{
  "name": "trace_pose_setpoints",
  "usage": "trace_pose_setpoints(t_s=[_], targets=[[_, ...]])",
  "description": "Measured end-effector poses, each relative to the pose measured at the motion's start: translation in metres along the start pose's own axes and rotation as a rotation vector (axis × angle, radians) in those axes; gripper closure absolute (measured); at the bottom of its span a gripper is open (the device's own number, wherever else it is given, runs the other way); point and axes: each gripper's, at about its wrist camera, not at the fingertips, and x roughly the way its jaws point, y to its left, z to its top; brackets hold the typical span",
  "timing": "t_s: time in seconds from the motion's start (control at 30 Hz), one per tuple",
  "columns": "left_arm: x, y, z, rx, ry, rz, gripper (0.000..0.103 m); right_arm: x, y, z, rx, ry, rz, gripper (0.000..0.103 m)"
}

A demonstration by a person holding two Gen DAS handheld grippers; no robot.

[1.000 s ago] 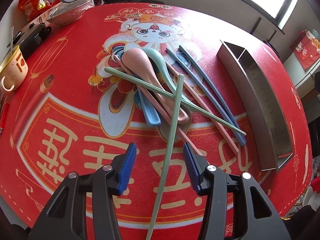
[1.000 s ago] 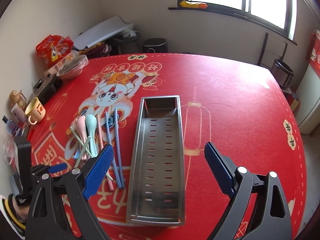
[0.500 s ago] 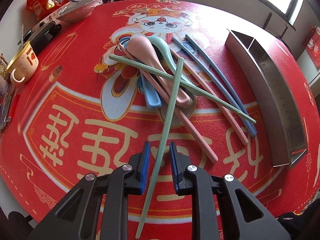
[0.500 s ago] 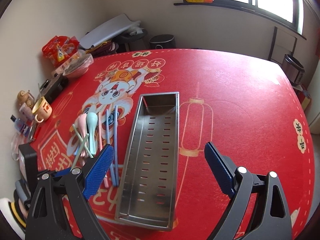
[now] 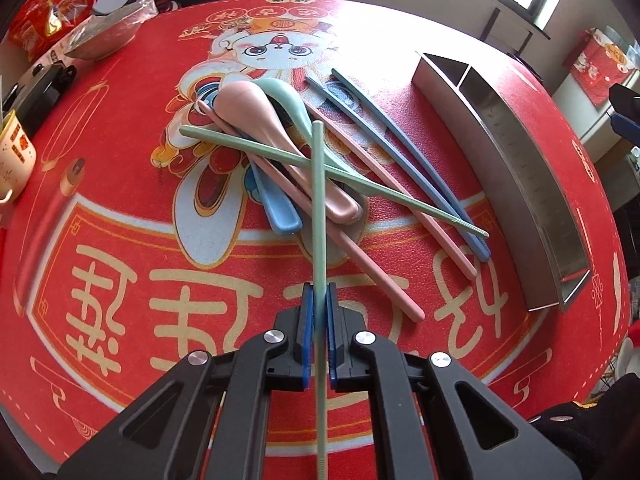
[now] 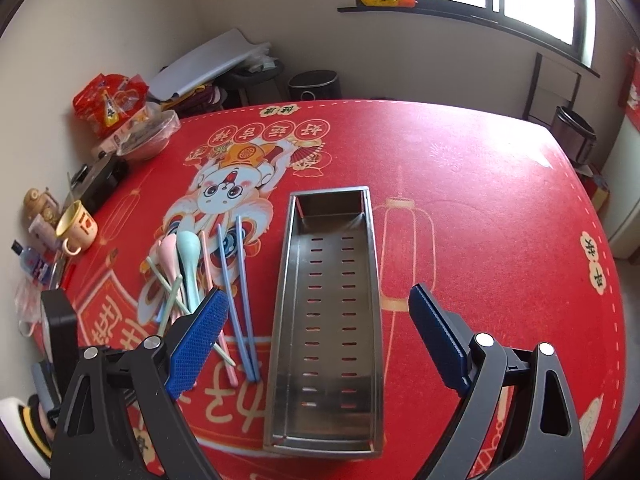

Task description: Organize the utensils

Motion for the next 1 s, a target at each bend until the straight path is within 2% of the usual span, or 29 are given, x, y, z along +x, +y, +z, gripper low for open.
trace_pose_setpoints(t_s=[0.17, 0.3, 0.47, 0.57, 0.7, 0.77, 0.8, 0.87, 0.93, 1.0], targets=[[-0.010, 0.018, 0.005, -0.039, -0.045, -0.058, 0.097, -0.001, 0.012, -0.002, 0.007, 0.002, -0.007, 0.014], [-0.024, 0.039, 0.004, -0.104, -0.075, -0.081, 0.097, 0.005, 0.024, -0.004, 0.013, 0.029, 0.039, 0.014], [-0.037, 0.065, -0.002, -0.181, -0.110, -0.073, 0.097, 0.016, 0.046, -0.005, -0.025, 0.067, 0.090, 0.014], [-0.043, 0.079, -0.008, -0.215, -0.125, -0.067, 0.097, 0.028, 0.065, -0.006, -0.108, 0.077, 0.102, 0.014], [-0.045, 0.095, -0.018, -0.272, -0.127, -0.054, 0.097, 0.052, 0.101, -0.010, -0.282, 0.097, 0.111, 0.016], [-0.046, 0.102, -0.023, -0.297, -0.128, -0.056, 0.097, 0.064, 0.120, -0.012, -0.373, 0.096, 0.139, 0.038], [-0.047, 0.105, -0.024, -0.309, -0.130, -0.057, 0.097, 0.071, 0.130, -0.013, -0.419, 0.105, 0.145, 0.041], [-0.048, 0.109, -0.026, -0.320, -0.137, -0.058, 0.097, 0.085, 0.147, -0.016, -0.481, 0.133, 0.166, 0.060], [-0.050, 0.111, -0.027, -0.323, -0.142, -0.054, 0.097, 0.100, 0.158, -0.018, -0.506, 0.169, 0.180, 0.070], [-0.051, 0.113, -0.028, -0.323, -0.144, -0.053, 0.097, 0.114, 0.165, -0.019, -0.505, 0.205, 0.184, 0.074]])
